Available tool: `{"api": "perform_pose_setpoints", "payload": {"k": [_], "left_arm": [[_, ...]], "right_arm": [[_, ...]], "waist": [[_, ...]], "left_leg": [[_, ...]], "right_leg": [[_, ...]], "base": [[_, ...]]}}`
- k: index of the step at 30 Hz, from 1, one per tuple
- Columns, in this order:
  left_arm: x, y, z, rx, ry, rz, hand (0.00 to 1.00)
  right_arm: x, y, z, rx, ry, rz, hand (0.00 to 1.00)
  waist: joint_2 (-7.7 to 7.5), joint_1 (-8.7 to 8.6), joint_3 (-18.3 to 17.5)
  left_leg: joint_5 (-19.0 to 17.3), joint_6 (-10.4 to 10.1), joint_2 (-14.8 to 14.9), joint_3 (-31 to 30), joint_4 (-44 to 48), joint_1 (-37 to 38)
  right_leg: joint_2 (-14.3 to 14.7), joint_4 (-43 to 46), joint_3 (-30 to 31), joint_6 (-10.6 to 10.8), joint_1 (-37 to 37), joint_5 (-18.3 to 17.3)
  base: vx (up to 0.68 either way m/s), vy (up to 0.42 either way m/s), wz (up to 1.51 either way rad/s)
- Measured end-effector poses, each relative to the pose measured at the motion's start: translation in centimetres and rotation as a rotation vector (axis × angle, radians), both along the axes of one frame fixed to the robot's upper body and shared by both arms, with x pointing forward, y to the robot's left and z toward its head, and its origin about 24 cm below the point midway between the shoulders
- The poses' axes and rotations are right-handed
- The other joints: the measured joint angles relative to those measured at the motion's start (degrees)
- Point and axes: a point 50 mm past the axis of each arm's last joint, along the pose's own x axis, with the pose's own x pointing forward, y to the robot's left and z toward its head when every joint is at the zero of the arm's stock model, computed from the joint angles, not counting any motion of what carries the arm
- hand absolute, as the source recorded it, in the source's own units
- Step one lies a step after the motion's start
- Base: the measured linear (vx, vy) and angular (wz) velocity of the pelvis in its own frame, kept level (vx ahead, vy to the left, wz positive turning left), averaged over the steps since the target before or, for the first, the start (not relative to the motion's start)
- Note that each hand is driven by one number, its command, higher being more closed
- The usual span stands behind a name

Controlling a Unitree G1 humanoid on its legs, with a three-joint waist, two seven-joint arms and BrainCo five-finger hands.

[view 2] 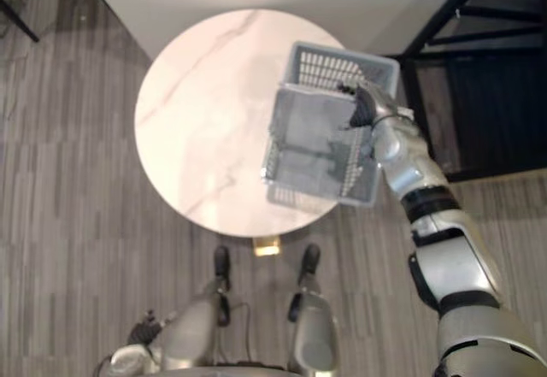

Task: Pick vegetable in the basket

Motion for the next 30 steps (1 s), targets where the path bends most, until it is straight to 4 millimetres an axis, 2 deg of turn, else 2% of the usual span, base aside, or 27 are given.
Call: {"api": "perform_pose_setpoints", "payload": {"k": [8, 16, 22, 25, 30], "left_arm": [[0.4, -0.1, 0.1, 0.004, -0.005, -0.013, 0.00], [0.5, 0.1, 0.1, 0.012, -0.005, -0.021, 0.00], [0.5, 0.2, 0.1, 0.016, 0.010, -0.031, 0.00], [0.4, 0.3, 0.1, 0.031, 0.020, -0.058, 0.00], [-0.1, 1.7, 0.3, 0.067, 0.041, -0.092, 0.00]], "right_arm": [[0.8, 1.2, 1.3, -0.048, -0.012, 0.004, 1.00], [0.7, 2.1, 0.2, -0.247, 0.047, 0.044, 1.00], [-1.3, 3.4, -1.8, -0.417, 0.103, 0.223, 1.00], [-2.6, 3.2, -4.0, -0.447, 0.162, 0.284, 1.00], [-4.4, 2.1, -7.6, -0.446, 0.277, 0.297, 1.00]], "waist": [[0.11, 0.53, 0.3], [-0.30, 0.43, 0.5], [-0.48, 0.22, 0.4], [-0.89, 0.05, 0.2], [-3.43, -0.45, -1.4]], "left_leg": [[0.1, 0.1, 0.0, -0.1, -0.1, 0.0], [0.1, 0.1, -0.1, -0.1, -0.1, 0.5], [0.1, 0.1, 0.0, 0.3, -0.1, 1.5], [0.1, 0.1, 0.0, 0.3, -0.1, 2.5], [0.1, 0.1, 0.0, 0.4, 0.1, 3.3]], "right_leg": [[0.0, 0.0, 0.0, 0.0, 0.1, 0.0], [-0.1, 0.0, 0.0, -0.1, 0.6, 0.1], [0.0, -0.2, 0.7, 0.0, 1.3, 0.3], [0.0, -0.2, 0.8, 0.0, 2.2, 0.4], [0.0, -0.2, 1.5, 0.2, 2.8, 0.5]], "base": [[0.00, 0.000, 0.00], [0.00, 0.000, 0.00], [-0.01, 0.004, -0.04], [-0.01, 0.003, -0.04], [-0.03, 0.006, -0.04]]}}
